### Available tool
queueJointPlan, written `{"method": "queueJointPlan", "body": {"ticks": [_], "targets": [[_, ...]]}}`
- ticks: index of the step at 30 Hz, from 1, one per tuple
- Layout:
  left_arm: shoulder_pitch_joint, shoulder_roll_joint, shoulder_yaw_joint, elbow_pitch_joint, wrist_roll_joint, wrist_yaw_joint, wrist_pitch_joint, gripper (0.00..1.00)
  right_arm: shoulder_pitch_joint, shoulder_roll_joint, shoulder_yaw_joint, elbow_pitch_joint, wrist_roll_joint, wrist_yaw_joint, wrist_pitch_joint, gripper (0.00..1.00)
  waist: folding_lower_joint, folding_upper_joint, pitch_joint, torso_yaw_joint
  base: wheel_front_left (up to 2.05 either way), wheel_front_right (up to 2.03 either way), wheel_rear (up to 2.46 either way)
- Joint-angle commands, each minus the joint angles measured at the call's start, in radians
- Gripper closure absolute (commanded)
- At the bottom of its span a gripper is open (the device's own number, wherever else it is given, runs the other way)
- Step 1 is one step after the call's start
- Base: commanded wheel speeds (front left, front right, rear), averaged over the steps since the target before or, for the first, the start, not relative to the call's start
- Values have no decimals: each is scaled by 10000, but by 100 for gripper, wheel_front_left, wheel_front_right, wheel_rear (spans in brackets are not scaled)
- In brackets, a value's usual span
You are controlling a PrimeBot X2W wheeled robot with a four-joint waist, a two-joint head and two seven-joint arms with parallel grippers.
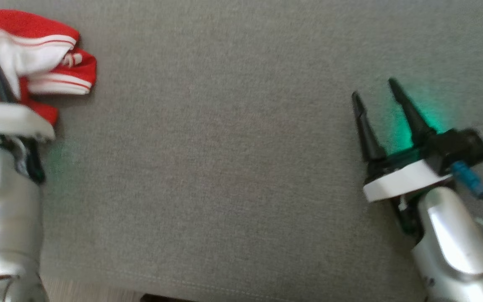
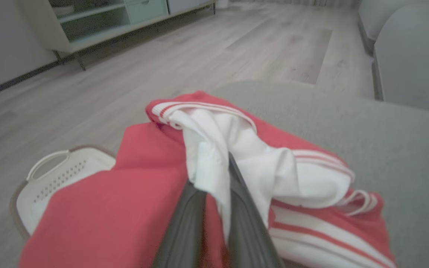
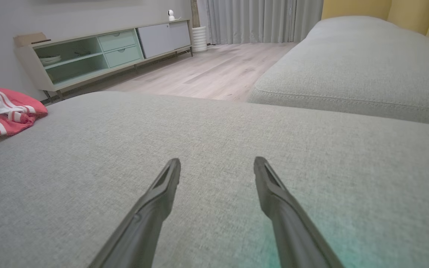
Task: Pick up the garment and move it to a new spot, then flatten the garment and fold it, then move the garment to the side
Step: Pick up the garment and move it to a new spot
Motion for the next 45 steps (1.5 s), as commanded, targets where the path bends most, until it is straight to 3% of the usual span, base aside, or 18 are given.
{"method": "queueJointPlan", "body": {"ticks": [1,8,16,20,27,28,29,32,36,41,45], "targets": [[-573,673,16,-625,123,-86,-180,100,315,242,264,-31,71,-7,-117,0,-1,1,-484,-268,0,0,0],[-1258,220,-1201,-2836,604,-535,-201,100,539,821,491,759,350,-7,-296,0,-1,1,-1415,-1282,0,0,0],[-1052,-1307,-3117,-4167,211,-648,227,100,586,1120,989,729,718,-7,-313,0,-1,1,-1842,-3020,0,0,0],[-534,-1718,-4572,-4492,-544,-652,368,100,667,1140,1229,721,908,-7,-314,0,-1,1,-1851,-3737,0,0,0],[801,-1801,-6994,-4455,-2509,-530,365,100,775,1145,1484,685,1322,-7,-315,0,-1,1,-1889,-4336,0,0,0],[976,-1801,-7209,-4402,-2741,-425,296,57,773,1145,1480,688,1334,-7,-315,0,-1,1,-1885,-4339,0,0,0],[1110,-1802,-7434,-4293,-2834,-289,252,0,772,1146,1451,691,1337,-7,-315,0,-1,1,-1884,-4312,0,0,0],[1421,-1803,-7753,-3947,-2962,143,22,0,769,1146,1258,686,1309,-7,-315,0,-1,1,-1913,-4096,0,0,0],[1836,-1765,-7410,-3690,-2845,652,-184,0,825,1146,967,722,1223,-7,-315,0,-1,1,-2094,-3676,0,0,0],[3289,-1392,-6038,-5229,-2153,1123,-200,0,954,1147,444,790,1180,-7,-315,0,-1,1,-2434,-3074,0,0,0],[4490,-1297,-5242,-5937,-1756,1119,-202,0,1065,1147,110,882,1092,-7,-315,0,-1,1,-2698,-2765,0,0,0]]}}
